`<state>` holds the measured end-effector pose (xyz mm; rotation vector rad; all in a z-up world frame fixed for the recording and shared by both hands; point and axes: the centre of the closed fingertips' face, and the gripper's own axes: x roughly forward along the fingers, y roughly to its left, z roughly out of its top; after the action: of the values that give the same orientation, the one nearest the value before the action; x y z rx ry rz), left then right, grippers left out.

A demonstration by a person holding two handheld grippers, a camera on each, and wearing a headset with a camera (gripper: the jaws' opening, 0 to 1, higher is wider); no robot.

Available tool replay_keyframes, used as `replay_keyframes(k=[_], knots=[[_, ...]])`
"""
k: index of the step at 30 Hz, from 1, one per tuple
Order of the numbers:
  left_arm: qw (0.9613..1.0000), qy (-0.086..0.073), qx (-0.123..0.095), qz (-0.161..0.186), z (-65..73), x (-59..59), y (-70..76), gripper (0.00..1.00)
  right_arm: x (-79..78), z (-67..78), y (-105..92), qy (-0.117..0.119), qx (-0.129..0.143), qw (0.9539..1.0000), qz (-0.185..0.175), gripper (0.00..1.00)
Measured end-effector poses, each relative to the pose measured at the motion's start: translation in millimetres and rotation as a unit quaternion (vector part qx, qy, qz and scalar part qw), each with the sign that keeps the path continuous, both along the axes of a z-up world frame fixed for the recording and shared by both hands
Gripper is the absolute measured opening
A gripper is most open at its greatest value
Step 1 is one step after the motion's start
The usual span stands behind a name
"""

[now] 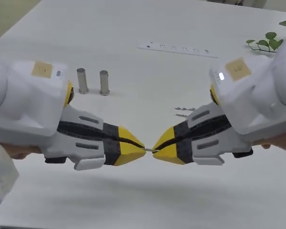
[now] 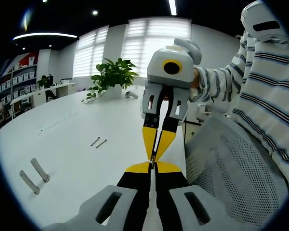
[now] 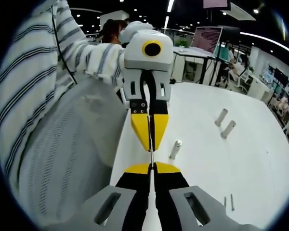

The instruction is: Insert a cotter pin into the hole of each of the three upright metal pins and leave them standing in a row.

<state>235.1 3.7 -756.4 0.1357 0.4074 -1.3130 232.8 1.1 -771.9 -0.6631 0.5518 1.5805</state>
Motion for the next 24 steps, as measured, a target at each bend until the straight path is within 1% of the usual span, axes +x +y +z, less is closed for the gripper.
replay_keyframes(k=[3,6,8,13,17,18,20,22,24], knots=[[1.0,0.001,0.002,-0.003,-2.0,0.1,1.4,0.0,-0.4,-0.3,-0.4,0.003,-0.004,1.0,0.004,0.04],[1.0,0.0,0.006,-0.006,-3.6,-0.6,2.2,0.0,-2.0,1.7,-1.0,0.013,-0.001,0.9999,0.003,0.04],[0.9999,0.001,0.005,-0.008,-3.2,-1.8,2.0,0.0,-2.9,2.3,-1.6,0.015,0.0,0.9999,0.004,0.03],[0.9999,0.011,0.002,-0.01,-2.5,-3.8,0.9,0.01,-5.3,2.4,-3.6,0.021,-0.001,0.9998,0.005,0.03],[0.9999,0.013,0.0,-0.005,-2.4,-3.1,0.5,0.01,-5.6,2.1,-4.5,0.02,-0.005,0.9998,0.006,0.03],[0.9999,0.017,-0.002,-0.001,-2.3,-2.4,0.5,0.03,-5.6,2.4,-4.7,0.02,-0.006,0.9998,0.006,0.03],[0.9995,0.031,-0.003,0.01,-2.7,-0.9,2.3,0.06,-5.4,2.6,-5.1,0.018,-0.008,0.9998,0.006,0.03],[0.9991,0.039,-0.009,0.017,-1.9,0.2,3.5,0.11,-4.7,2.6,-5.5,0.016,-0.009,0.9998,0.005,0.03],[0.999,0.032,-0.017,0.026,0.2,2.9,5.3,0.15,-3.7,2.6,-5.9,0.017,-0.009,0.9998,0.001,0.03]])
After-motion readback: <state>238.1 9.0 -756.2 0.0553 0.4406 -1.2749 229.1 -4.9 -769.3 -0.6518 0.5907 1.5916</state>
